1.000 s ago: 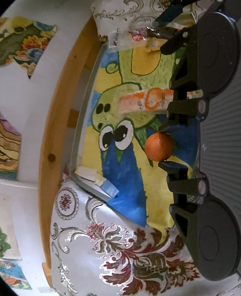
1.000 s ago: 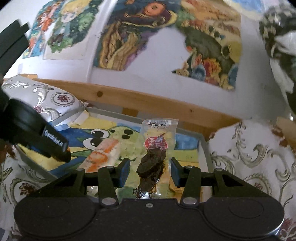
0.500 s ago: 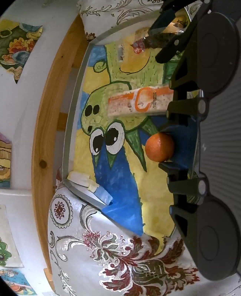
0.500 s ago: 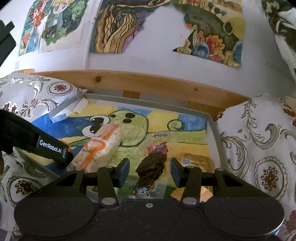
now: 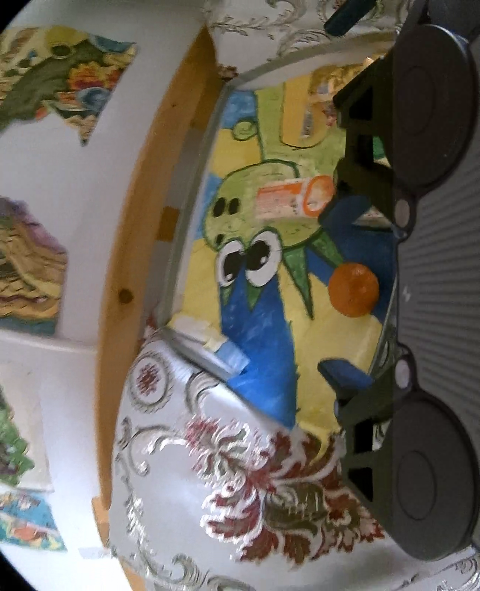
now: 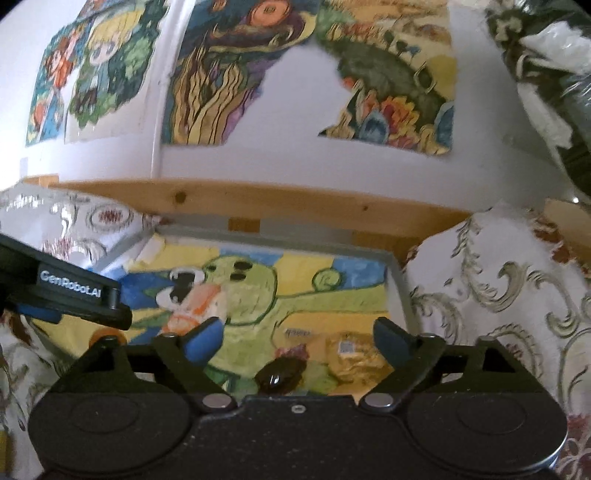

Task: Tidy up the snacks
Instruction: 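Open both grippers to drop the orange and meat packet into the tray, then move both tools back over the remaining snack pile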

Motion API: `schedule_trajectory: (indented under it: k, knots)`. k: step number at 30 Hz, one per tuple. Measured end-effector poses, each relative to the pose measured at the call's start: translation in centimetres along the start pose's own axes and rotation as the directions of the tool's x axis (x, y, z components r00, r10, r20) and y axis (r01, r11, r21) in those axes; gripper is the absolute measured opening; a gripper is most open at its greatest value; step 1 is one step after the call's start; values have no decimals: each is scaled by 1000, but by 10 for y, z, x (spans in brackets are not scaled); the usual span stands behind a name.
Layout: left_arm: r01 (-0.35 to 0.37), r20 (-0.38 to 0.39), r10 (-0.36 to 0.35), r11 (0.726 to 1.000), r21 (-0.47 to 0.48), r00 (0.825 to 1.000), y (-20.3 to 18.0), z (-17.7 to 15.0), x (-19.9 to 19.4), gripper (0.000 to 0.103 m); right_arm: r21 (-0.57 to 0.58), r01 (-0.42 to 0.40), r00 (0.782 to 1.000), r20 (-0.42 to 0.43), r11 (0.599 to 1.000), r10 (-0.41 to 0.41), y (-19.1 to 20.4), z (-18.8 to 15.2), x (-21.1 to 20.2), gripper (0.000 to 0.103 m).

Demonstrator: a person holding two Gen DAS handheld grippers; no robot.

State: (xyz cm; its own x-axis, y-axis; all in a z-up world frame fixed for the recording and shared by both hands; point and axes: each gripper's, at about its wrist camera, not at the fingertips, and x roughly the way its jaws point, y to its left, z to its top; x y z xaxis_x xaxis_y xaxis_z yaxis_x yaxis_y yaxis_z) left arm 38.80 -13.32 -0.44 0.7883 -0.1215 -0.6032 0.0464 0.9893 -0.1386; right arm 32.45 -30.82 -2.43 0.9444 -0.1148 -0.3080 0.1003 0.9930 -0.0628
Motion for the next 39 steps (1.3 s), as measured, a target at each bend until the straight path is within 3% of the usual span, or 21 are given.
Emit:
schedule_trajectory:
  k: [3, 8, 13, 22, 32, 39]
  knots:
    - [-11, 40, 12, 1000, -20, 999, 5, 1, -15, 96, 16, 1, 999, 35, 1000, -2, -4, 7, -14, 99]
    - [-20, 122, 26, 999, -47, 992, 14, -1, -44, 102, 34, 3, 996, 85, 999, -6, -8, 16, -43, 102]
    - [-45, 209, 58, 997, -66, 976, 24, -11, -77, 102, 15, 21, 991, 129, 1000, -23, -5, 19, -78, 102]
    - [-21, 309, 34, 999, -47, 950, 39, -44, -137, 103, 3, 11, 971, 239, 1000, -11, 9, 13, -151, 102]
    - [-8, 370, 1, 1000, 18, 929, 56, -80, -192, 103, 10, 22, 962, 273, 1000, -24, 18, -4, -210, 102]
    - [-5, 354, -14, 999, 53, 935, 68, -107, -215, 103, 43, 43, 971, 232, 998, -52, 15, -18, -241, 102]
